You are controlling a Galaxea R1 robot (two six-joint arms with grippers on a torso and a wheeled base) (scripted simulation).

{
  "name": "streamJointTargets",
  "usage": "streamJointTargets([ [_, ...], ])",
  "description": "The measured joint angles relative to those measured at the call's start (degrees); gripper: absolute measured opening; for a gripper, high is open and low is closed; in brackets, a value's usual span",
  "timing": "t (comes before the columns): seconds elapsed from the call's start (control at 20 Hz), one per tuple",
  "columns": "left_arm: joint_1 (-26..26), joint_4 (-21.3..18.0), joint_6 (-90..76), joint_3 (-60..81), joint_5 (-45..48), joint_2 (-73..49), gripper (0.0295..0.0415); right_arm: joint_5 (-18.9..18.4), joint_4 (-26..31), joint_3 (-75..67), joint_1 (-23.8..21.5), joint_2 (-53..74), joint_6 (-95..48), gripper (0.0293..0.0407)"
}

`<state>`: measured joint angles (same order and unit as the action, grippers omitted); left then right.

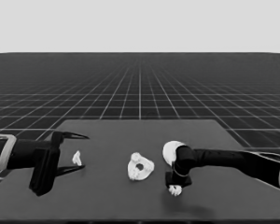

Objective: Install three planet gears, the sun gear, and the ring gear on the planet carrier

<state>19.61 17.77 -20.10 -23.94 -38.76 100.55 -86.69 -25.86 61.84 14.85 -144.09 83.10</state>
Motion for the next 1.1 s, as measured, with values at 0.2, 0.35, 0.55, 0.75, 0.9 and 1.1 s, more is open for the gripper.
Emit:
streamJointTargets([
  [0.2,0.0,0.0,0.0,0.0,0.0,0.0,0.0385,0.0,0.0,0.0,0.0,0.0,0.0,0.031],
  [0.35,0.0,0.0,0.0,0.0,0.0,0.0,0.0385,0.0,0.0,0.0,0.0,0.0,0.0,0.031],
  [0.55,0.0,0.0,0.0,0.0,0.0,0.0,0.0385,-2.8,10.7,-6.8,-10.8,1.7,4.4,0.031],
  [0.75,0.0,0.0,0.0,0.0,0.0,0.0,0.0385,-2.9,13.6,-7.4,-13.8,1.8,4.9,0.031],
  [0.9,0.0,0.0,0.0,0.0,0.0,0.0,0.0385,-2.9,13.9,-7.4,-14.1,1.8,4.9,0.031],
  [1.1,0.0,0.0,0.0,0.0,0.0,0.0,0.0385,-1.9,16.6,29.3,-16.6,-27.9,-2.1,0.031],
])
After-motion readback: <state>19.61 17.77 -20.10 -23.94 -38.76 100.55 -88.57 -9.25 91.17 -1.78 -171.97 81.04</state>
